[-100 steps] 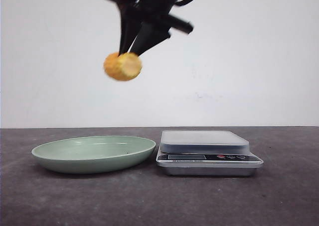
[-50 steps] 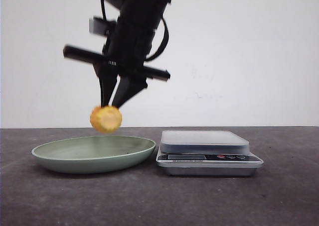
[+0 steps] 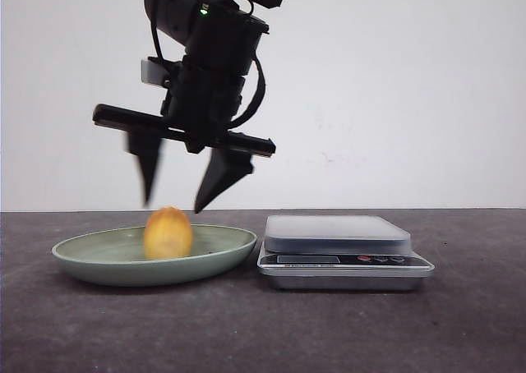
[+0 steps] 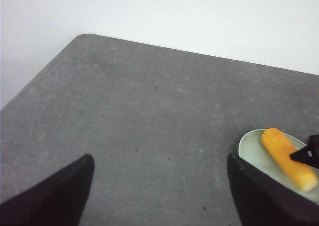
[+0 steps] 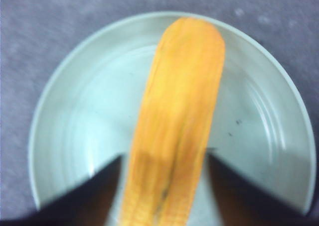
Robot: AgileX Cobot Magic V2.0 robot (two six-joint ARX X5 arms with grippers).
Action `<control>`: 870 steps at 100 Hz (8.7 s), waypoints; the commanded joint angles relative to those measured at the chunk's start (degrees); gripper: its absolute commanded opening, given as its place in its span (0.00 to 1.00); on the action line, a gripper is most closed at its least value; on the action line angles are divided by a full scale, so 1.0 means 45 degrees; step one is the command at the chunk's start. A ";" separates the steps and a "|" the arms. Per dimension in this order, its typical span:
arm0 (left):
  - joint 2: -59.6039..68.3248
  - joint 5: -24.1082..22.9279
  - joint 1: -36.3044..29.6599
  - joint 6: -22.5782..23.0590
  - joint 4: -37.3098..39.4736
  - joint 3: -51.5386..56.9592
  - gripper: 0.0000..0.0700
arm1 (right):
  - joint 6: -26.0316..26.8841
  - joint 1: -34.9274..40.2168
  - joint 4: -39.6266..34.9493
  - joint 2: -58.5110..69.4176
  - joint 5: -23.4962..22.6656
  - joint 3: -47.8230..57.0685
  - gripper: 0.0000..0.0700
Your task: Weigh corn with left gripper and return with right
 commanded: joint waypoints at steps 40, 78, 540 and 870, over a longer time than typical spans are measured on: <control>0.0039 0.0005 -0.0058 0.0039 -0.0316 0.0151 0.73 | -0.0899 -0.0403 -0.0554 -0.1190 0.0000 0.0369 0.89; 0.0039 0.0005 -0.0058 -0.0010 -0.0316 0.0151 0.73 | -0.2487 -0.3619 -0.3220 -0.4435 -0.0262 0.0369 0.87; -0.2361 0.8767 0.7077 0.2375 1.5679 -1.5460 0.01 | -0.3065 -0.5965 -0.6722 -2.3149 0.0389 -0.7145 0.01; -0.2361 0.8767 0.7077 0.2380 1.5669 -1.5460 0.01 | -0.5479 -1.0695 0.4303 -2.5961 -0.0287 -2.0308 0.01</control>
